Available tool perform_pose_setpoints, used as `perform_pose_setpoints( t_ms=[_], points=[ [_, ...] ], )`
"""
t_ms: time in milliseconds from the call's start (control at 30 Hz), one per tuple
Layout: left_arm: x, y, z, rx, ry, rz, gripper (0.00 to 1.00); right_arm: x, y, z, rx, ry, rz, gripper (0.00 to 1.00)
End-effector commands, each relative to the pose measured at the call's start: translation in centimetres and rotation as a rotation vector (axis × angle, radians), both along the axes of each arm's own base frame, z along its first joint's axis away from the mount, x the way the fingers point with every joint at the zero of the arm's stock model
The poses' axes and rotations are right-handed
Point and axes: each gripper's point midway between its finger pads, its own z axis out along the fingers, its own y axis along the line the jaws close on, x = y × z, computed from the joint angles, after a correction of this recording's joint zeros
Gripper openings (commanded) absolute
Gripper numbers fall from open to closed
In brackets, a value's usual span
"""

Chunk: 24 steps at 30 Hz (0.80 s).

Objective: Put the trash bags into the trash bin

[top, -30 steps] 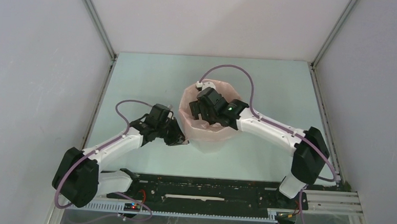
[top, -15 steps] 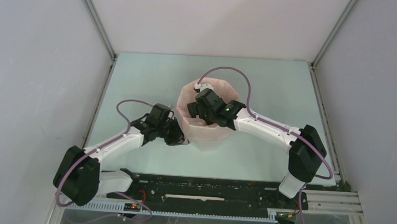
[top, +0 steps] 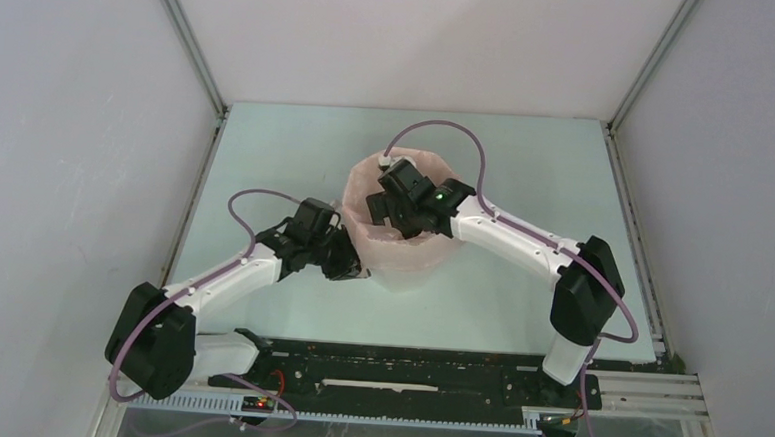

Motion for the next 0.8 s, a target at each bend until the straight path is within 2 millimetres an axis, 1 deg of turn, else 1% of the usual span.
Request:
perform_pose_setpoints(
  t_ms=[0,100,133,233,367,433,467,533,767],
  points=[
    [0.8,-0.3,1.2,0.003,-0.056,-0.021,0.12,-0.3,-1.7,1.9,-0.063,0.010,0.010,0.94],
    [0.7,-0.3,1.0,0.002,-0.050,-0.020,0.12,-0.2,-1.3,0.4,-0.083,0.031,0.033,0.94],
    [0.7,-0.3,1.0,0.001,-0.050,-0.020,0.12,0.0,-1.0,-0.4,-0.092,0.040,0.038,0.94],
    [0.8,-0.4,1.3,-0.003,-0.057,-0.019,0.12,0.5,0.3,-1.9,-0.090,0.056,0.044,0.94],
    [1.1,-0.5,1.6,-0.001,-0.064,-0.028,0.12,0.6,1.6,-4.7,-0.070,0.086,0.043,0.94],
    [1.2,-0.6,1.8,0.001,-0.067,-0.034,0.12,0.6,1.8,-5.2,-0.074,0.096,0.042,0.94],
    [1.1,-0.5,1.7,0.005,-0.065,-0.035,0.12,0.6,1.8,-4.9,-0.079,0.095,0.037,0.94],
    [1.1,-0.5,1.7,0.008,-0.067,-0.037,0.13,0.7,1.7,-3.9,-0.077,0.071,0.039,0.94],
    [1.3,-0.5,1.3,0.021,-0.063,-0.041,0.16,0.7,0.1,1.2,-0.044,0.021,0.009,0.95]
  ],
)
